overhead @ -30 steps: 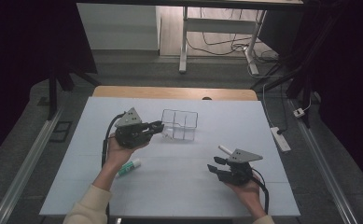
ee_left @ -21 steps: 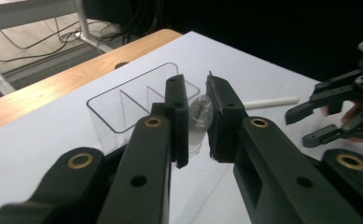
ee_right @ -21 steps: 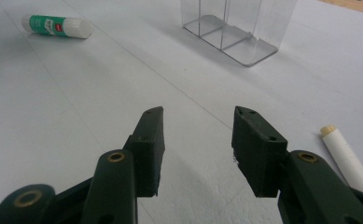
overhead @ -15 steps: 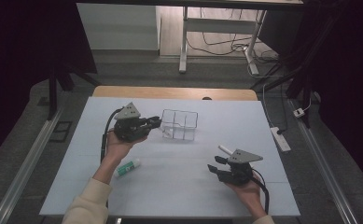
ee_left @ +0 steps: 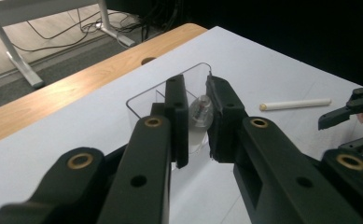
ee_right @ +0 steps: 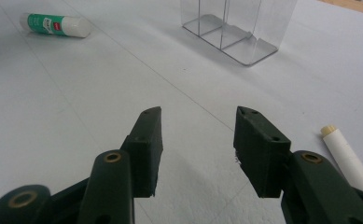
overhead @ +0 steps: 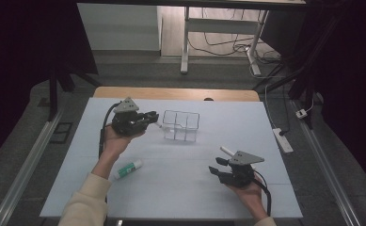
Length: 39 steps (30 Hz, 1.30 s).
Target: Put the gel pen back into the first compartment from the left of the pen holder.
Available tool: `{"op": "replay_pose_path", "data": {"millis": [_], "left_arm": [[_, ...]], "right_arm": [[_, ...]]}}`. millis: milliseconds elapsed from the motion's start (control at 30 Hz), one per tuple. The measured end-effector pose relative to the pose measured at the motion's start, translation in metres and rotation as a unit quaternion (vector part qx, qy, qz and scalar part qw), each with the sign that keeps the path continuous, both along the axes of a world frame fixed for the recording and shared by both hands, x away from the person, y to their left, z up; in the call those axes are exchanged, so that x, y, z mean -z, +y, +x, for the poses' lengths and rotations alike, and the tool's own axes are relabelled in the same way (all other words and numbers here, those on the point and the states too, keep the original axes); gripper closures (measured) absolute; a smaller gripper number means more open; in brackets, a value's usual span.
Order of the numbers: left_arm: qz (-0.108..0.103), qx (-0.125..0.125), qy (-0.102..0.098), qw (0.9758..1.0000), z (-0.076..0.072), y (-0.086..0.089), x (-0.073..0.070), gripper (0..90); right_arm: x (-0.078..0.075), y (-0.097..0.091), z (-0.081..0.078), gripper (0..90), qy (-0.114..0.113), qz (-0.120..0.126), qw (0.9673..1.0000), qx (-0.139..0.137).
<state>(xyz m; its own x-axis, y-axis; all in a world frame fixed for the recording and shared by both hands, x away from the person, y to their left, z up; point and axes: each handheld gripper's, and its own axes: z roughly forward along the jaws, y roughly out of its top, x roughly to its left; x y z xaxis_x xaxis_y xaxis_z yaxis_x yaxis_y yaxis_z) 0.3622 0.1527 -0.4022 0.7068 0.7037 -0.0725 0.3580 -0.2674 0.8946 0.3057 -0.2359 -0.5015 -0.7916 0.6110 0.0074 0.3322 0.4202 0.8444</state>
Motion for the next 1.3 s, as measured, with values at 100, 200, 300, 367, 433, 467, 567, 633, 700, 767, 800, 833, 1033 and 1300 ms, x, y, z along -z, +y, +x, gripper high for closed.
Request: {"op": "replay_pose_path", "data": {"millis": [100, 200, 300, 367, 433, 467, 567, 633, 700, 767, 800, 833, 1033, 1300], "left_arm": [[0.003, -0.004, -0.003, 1.0000, 0.002, 0.001, -0.004, 79.5], [0.005, -0.008, -0.003, 1.0000, 0.004, 0.002, -0.008, 79.5], [0.008, -0.015, -0.004, 0.9998, 0.008, 0.002, -0.009, 79.4], [0.008, -0.020, -0.002, 0.9998, 0.011, 0.004, -0.009, 79.4], [0.011, -0.026, 0.002, 0.9996, 0.014, 0.004, -0.007, 79.4], [0.013, -0.029, 0.003, 0.9995, 0.016, 0.004, -0.006, 79.5], [0.009, -0.034, 0.012, 0.9993, 0.023, 0.005, -0.003, 79.4], [0.002, -0.035, 0.015, 0.9993, 0.024, 0.007, -0.003, 79.5], [0.006, -0.033, 0.017, 0.9993, 0.024, 0.006, -0.004, 79.5], [0.012, -0.029, 0.013, 0.9994, 0.021, 0.006, -0.007, 79.5], [0.014, -0.028, 0.011, 0.9995, 0.020, 0.007, -0.009, 79.5], [0.013, -0.028, 0.009, 0.9995, 0.018, 0.007, -0.012, 79.5], [0.014, -0.030, -0.009, 0.9994, 0.013, 0.009, -0.031, 79.5], [0.020, -0.033, -0.013, 0.9992, 0.023, -0.004, -0.041, 79.5]], "right_arm": [[0.000, 0.000, 0.000, 51.1, 0.001, 0.000, 1.0000, 0.001], [0.000, 0.000, 0.000, 51.1, 0.001, 0.000, 1.0000, 0.002], [0.000, 0.000, 0.000, 51.0, 0.001, 0.000, 1.0000, 0.001], [0.000, 0.000, 0.000, 50.9, 0.002, -0.001, 1.0000, 0.003], [0.001, -0.001, 0.000, 50.9, 0.003, -0.002, 1.0000, 0.005], [0.001, -0.001, 0.000, 50.8, 0.003, -0.002, 1.0000, 0.005], [0.000, -0.001, 0.000, 50.8, 0.001, 0.003, 1.0000, 0.002], [0.000, -0.001, -0.001, 50.8, 0.000, 0.003, 1.0000, 0.003], [0.000, -0.002, -0.001, 50.8, -0.001, 0.003, 1.0000, 0.005], [0.000, -0.003, 0.000, 50.9, -0.001, 0.005, 1.0000, 0.006], [-0.001, -0.003, 0.000, 50.9, 0.000, 0.005, 1.0000, 0.007], [-0.001, -0.004, 0.000, 50.9, -0.001, 0.004, 1.0000, 0.008], [0.000, -0.002, 0.002, 51.0, -0.001, 0.003, 1.0000, 0.005], [-0.001, -0.002, 0.001, 51.0, -0.001, 0.002, 1.0000, 0.008]]}}
